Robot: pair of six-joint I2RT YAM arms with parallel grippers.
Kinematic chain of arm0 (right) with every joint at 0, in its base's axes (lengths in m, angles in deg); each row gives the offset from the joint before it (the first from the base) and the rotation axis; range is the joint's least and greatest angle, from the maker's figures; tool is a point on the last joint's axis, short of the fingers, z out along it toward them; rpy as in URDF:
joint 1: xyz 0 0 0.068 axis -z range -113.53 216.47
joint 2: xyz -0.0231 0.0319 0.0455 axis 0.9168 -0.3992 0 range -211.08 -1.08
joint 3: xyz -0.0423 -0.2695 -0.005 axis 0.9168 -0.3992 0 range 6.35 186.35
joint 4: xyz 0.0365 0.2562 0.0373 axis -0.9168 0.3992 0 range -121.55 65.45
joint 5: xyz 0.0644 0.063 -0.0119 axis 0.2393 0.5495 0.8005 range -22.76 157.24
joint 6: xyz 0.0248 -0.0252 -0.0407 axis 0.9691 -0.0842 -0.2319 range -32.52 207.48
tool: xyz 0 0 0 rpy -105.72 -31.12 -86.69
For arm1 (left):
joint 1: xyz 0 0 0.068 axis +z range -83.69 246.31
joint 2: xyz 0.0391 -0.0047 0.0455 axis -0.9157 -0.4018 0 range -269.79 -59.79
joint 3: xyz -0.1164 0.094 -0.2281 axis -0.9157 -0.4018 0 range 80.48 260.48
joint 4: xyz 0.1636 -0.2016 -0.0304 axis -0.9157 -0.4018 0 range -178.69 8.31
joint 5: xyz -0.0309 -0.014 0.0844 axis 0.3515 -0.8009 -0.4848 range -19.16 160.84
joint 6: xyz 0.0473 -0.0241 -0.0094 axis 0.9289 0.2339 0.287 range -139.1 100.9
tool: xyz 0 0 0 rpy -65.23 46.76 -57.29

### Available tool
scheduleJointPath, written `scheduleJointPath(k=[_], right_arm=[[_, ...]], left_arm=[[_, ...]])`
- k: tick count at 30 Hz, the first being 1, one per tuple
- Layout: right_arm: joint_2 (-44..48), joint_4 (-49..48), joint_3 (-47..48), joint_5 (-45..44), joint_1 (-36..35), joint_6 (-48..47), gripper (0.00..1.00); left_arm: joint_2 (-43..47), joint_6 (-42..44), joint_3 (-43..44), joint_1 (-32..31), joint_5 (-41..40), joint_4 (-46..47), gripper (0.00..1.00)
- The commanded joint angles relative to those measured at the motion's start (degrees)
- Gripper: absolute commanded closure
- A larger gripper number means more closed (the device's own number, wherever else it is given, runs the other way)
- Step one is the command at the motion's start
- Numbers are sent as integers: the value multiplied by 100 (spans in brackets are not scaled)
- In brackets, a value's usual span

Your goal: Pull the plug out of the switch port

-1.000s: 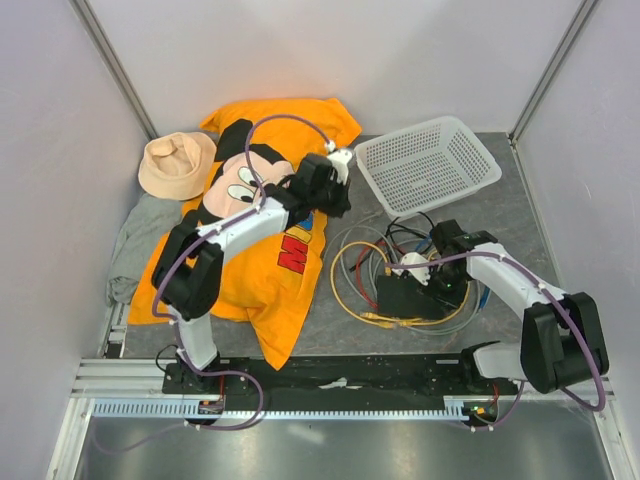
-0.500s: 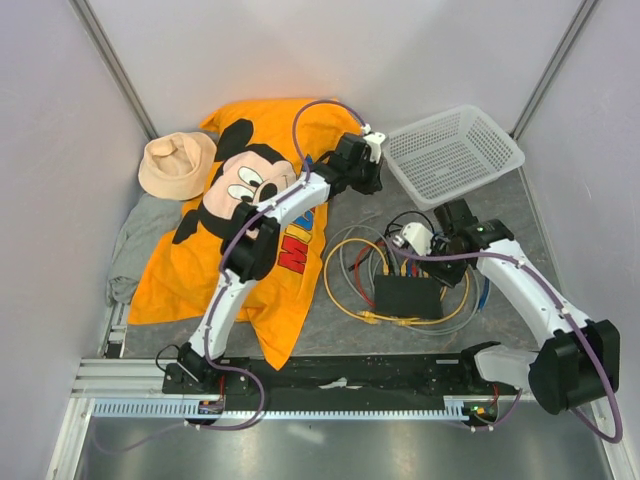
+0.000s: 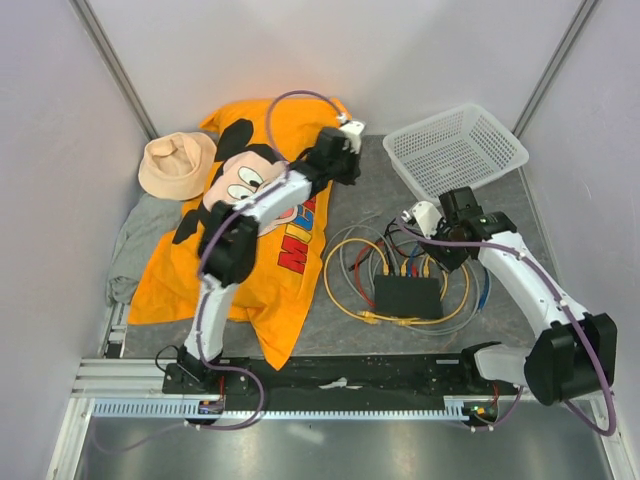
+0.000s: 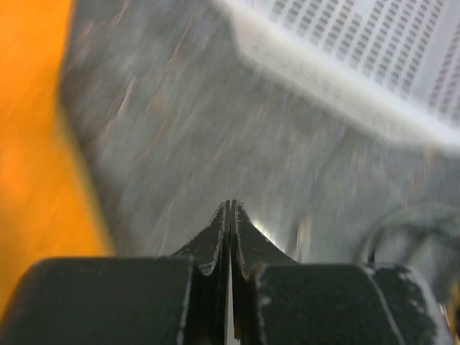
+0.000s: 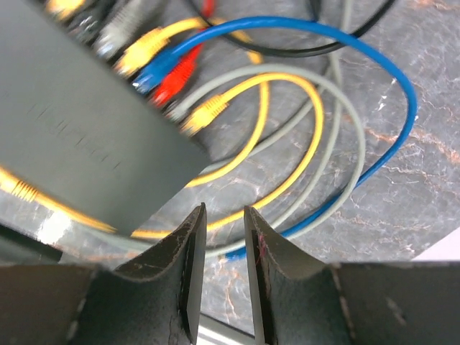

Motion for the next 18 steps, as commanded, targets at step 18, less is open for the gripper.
scheduleJointPath(k=[18], right_arm=[[-1571, -1144, 423, -108, 497, 963, 71]], left_arm=[[6057, 2422, -7927, -1774, 2009, 1332, 98]])
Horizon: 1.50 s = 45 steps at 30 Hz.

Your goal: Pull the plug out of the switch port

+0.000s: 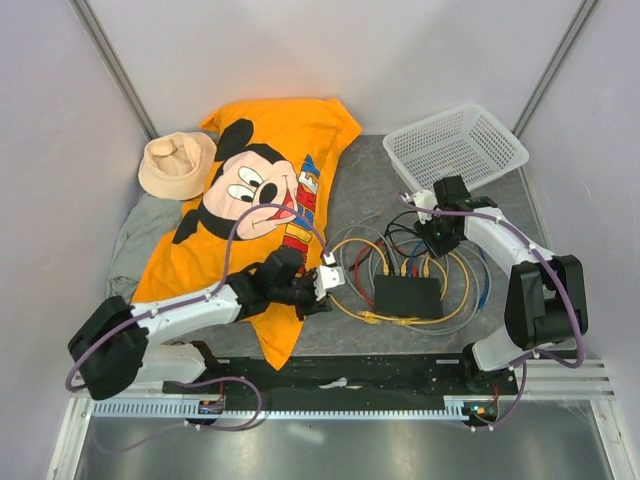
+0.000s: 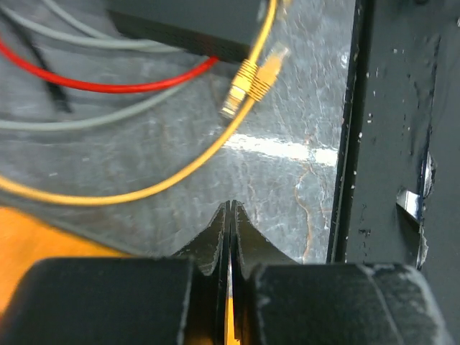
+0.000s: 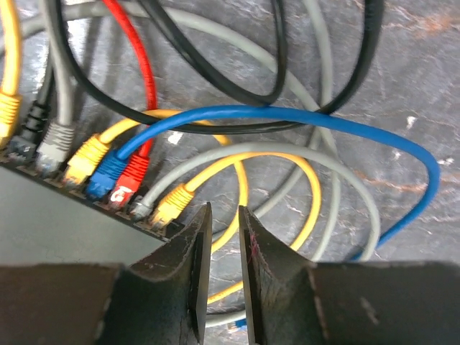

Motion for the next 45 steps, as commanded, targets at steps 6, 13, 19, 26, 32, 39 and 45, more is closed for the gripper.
scheduleJointPath(k=[6, 13, 19, 26, 32, 39, 45], right_arm=[[292, 242, -223, -443, 11, 17, 72], [670, 261, -532, -196, 20, 193, 72], [706, 226, -505, -310, 29, 185, 71], [486, -55, -698, -205, 29, 18, 71], [310, -82, -681, 50, 29, 70, 71], [249, -161, -716, 94, 29, 35, 69], [100, -74, -664, 278, 3, 167, 69]], left_arm=[[-694, -377, 196, -1250, -556, 1468, 99], [-1818, -1099, 978, -1655, -987, 1704, 98], [-2715, -1785, 1655, -1664, -1049, 1968, 98], [-3199, -2014, 1902, -1673, -1224, 2004, 98], [-3209, -2119, 1893, -1673, -1740, 1697, 98], [-3252, -2068, 1946, -1392, -2639, 1476, 98], [-3708, -1610, 2832, -505, -2534, 897, 99]])
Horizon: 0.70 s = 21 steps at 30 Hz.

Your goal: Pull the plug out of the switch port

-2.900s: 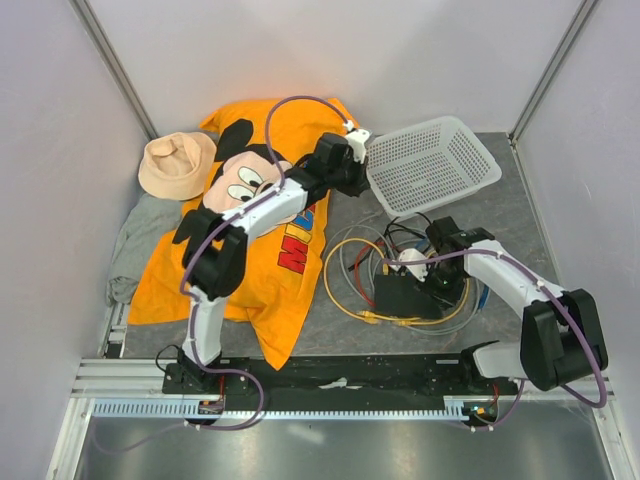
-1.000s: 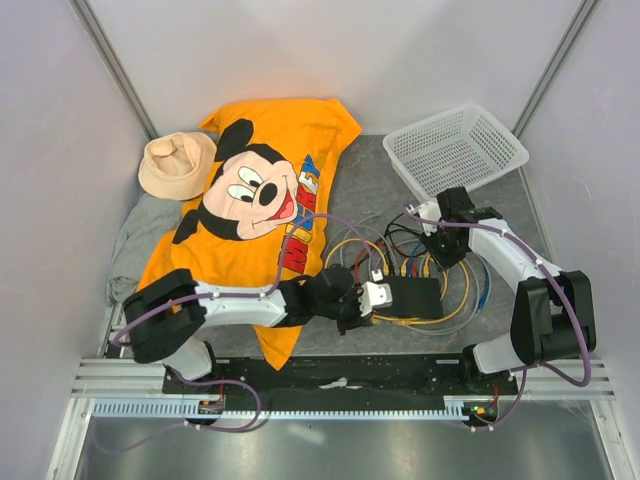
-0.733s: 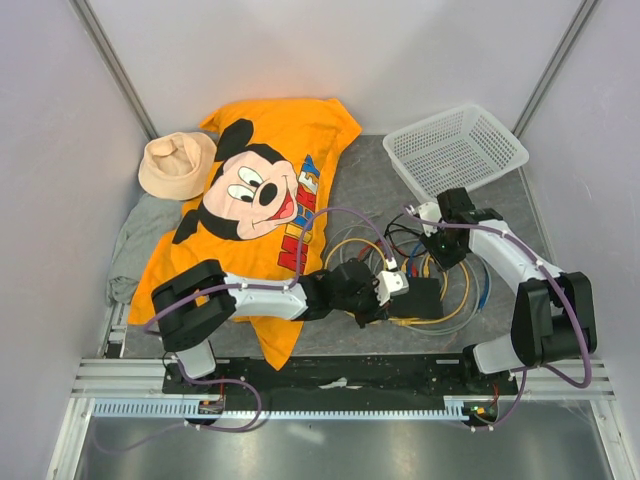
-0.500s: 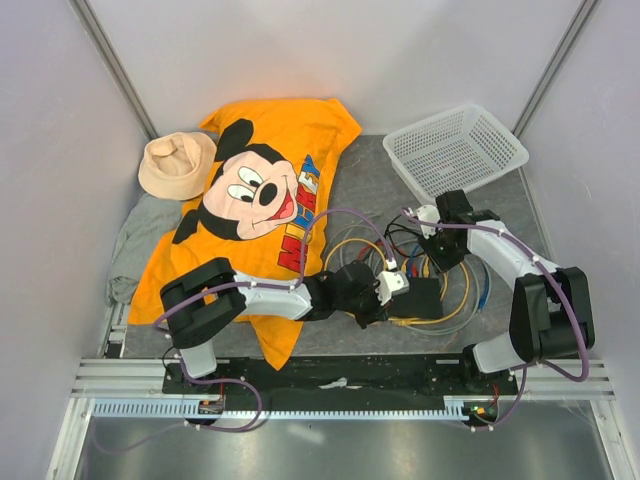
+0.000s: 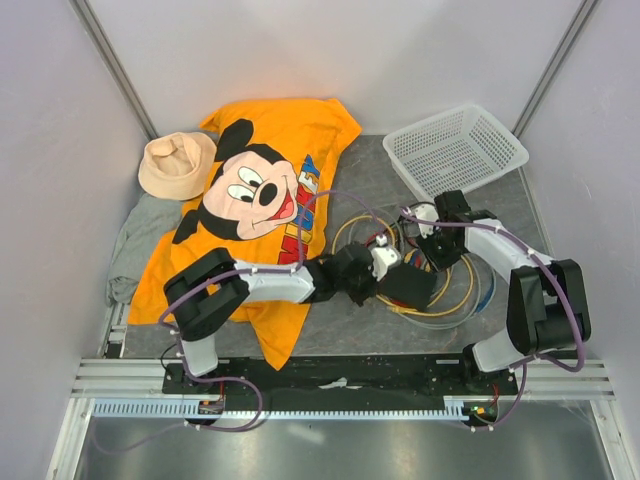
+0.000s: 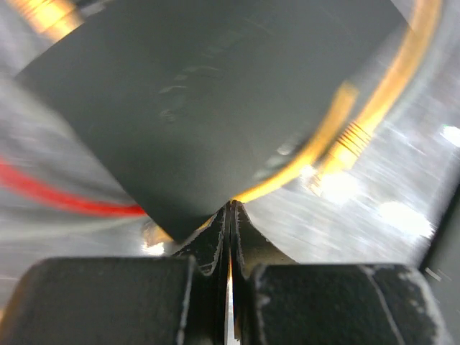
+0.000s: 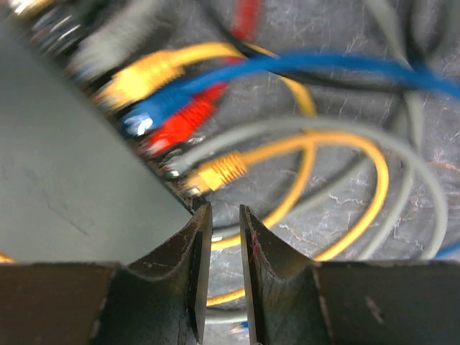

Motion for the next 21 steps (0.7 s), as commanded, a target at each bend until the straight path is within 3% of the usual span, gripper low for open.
scheduleJointPath(k=[1, 16, 21], right_arm=[[-156, 117, 71, 331, -19, 138, 69], [-587, 556, 853, 1368, -898, 903, 68], [-649, 670, 1238, 1072, -1021, 991, 67]], left_arm=[[-411, 355, 960, 794, -431, -343, 99], [-587, 452, 1252, 1401, -228, -203, 98], [-263, 443, 1269, 1550, -176, -659, 98]])
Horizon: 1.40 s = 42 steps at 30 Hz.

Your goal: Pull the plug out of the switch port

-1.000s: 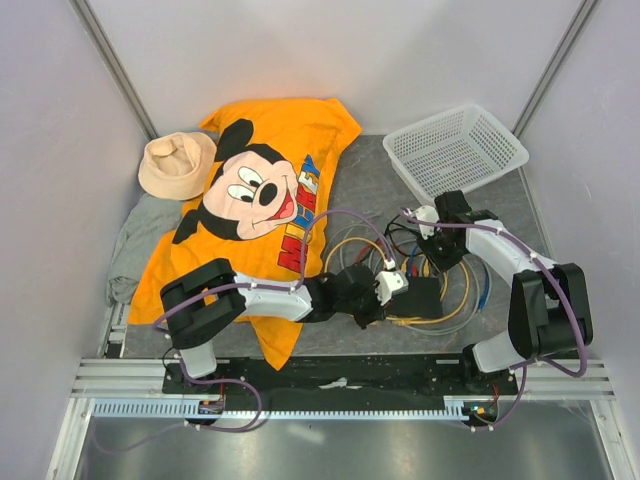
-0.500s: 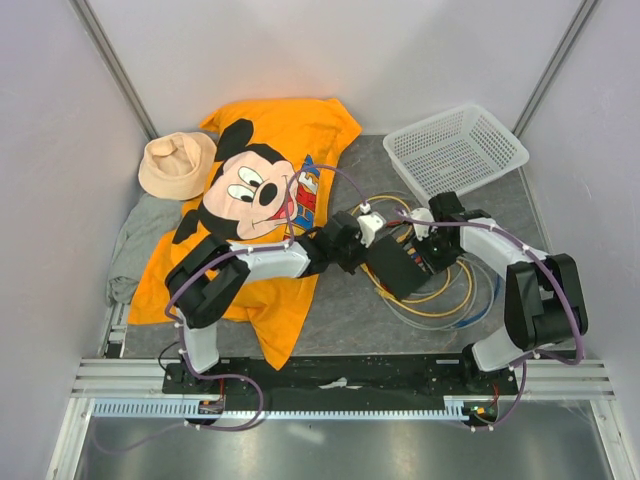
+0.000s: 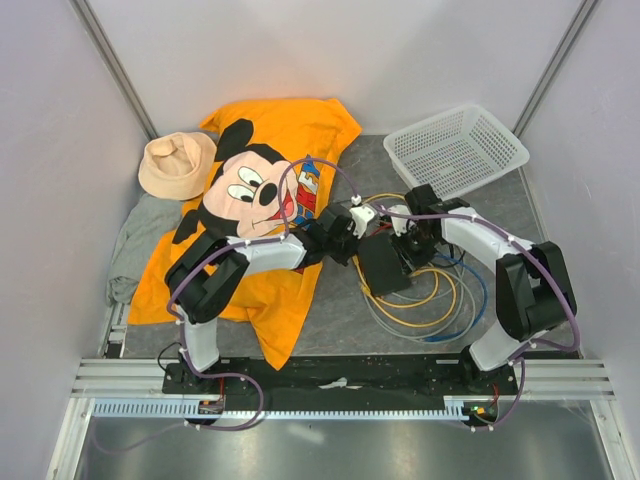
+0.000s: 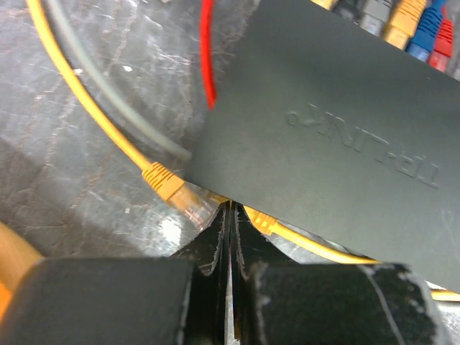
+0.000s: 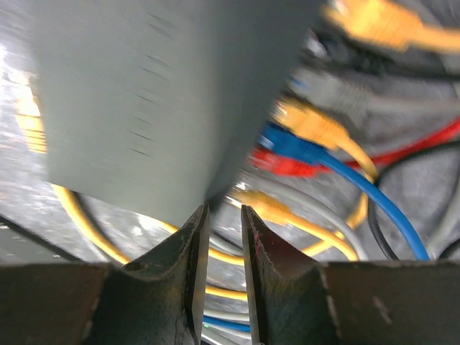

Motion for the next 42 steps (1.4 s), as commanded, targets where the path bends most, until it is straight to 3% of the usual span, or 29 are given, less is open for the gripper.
scheduleJointPath(k=[1, 5, 8, 13, 24, 29, 33, 38, 42], right_arm=[[18, 218, 577, 201, -149, 198, 67], [421, 211, 912, -143, -88, -180, 67], [589, -456, 930, -406, -79, -163, 69], [-279, -1265, 1218, -617, -79, 267, 75], [-1801, -1864, 2080, -1022, -79, 426, 79], [-2012, -1917, 2213, -1031, -79, 321, 79], [-2039, -1952, 2213, -1005, -79, 303, 78], [-2153, -1943, 2248, -584, -79, 215, 77], [-2328, -1856, 2344, -100, -70, 127, 77]], left_arm=[[376, 91, 283, 121, 62, -148, 98], [894, 56, 240, 262, 333, -658, 99], [1185, -136, 134, 341, 502, -896, 98], [1422, -655, -120, 403, 905, -1055, 98], [1089, -1693, -885, 394, 2144, -396, 99], [1185, -1343, -1263, 114, 2831, 87, 98], [1054, -929, -1255, -474, 3278, 614, 98], [720, -647, -1000, -985, 2692, 1414, 99], [360, -638, -763, -1249, 1473, 1661, 98]])
